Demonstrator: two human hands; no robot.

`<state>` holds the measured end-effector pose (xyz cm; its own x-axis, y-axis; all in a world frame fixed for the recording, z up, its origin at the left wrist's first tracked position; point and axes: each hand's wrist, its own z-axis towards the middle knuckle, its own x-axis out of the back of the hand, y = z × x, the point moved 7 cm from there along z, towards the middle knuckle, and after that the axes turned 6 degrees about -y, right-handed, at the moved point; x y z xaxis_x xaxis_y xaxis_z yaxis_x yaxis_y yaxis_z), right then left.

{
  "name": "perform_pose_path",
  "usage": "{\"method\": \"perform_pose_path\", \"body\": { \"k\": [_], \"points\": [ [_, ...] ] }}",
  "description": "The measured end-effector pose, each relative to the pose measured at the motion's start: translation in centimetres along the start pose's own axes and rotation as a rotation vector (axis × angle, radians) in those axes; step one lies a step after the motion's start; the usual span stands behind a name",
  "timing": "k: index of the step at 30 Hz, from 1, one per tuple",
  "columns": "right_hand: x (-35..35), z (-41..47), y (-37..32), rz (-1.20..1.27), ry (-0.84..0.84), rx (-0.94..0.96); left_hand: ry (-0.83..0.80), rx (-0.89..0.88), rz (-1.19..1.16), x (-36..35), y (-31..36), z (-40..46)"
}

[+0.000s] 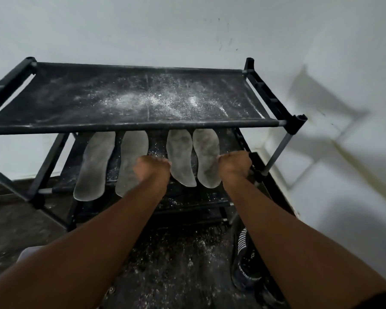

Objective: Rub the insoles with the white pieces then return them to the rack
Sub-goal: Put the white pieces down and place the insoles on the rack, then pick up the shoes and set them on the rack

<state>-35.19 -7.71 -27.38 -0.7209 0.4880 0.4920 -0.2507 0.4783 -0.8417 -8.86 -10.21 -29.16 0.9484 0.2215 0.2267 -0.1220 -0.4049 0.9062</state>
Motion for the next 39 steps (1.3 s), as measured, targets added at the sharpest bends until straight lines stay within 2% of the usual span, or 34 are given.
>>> {"method": "perform_pose_path", "body": {
  "k": [5,8,12,16,19,25,30,33,39],
  "points": [
    [-0.3,0.8,-0.5,-0.090,-0.011,-0.026,-0.037,0.015,-0.029,0.3,-0.3,1.1],
    [0.1,1.3,-0.5,-0.132,-0.069,-0.001,0.003,-0.007,0.079,0.9,0.1,1.2],
    [0.5,1.3,0.0,-0.152,-0.064,-0.003,0.065,0.000,0.235,0.7,0.8,0.6],
    [1.5,-0.5,0.1,-0.112,0.023,0.046,0.046,-0.170,0.336,0.4,2.3,-2.2],
    [2.6,-2.4,0.3,-0.081,-0.007,0.114,0.037,-0.286,0.343,1.3,2.5,-5.0],
    [4.7,-5.1,1.4,0.012,-0.103,0.140,-0.125,-0.440,0.267,1.7,2.6,-10.7],
    [6.3,-7.3,1.5,0.077,-0.131,0.138,-0.260,-0.367,0.211,1.5,0.6,-12.8],
    [6.3,-8.4,1.6,0.075,-0.180,0.152,-0.340,-0.343,0.248,0.9,-0.4,-14.1],
    [7.3,-11.1,5.1,-0.008,-0.323,0.173,-0.621,-0.365,0.428,-3.4,-4.1,-17.4]
  ]
}}
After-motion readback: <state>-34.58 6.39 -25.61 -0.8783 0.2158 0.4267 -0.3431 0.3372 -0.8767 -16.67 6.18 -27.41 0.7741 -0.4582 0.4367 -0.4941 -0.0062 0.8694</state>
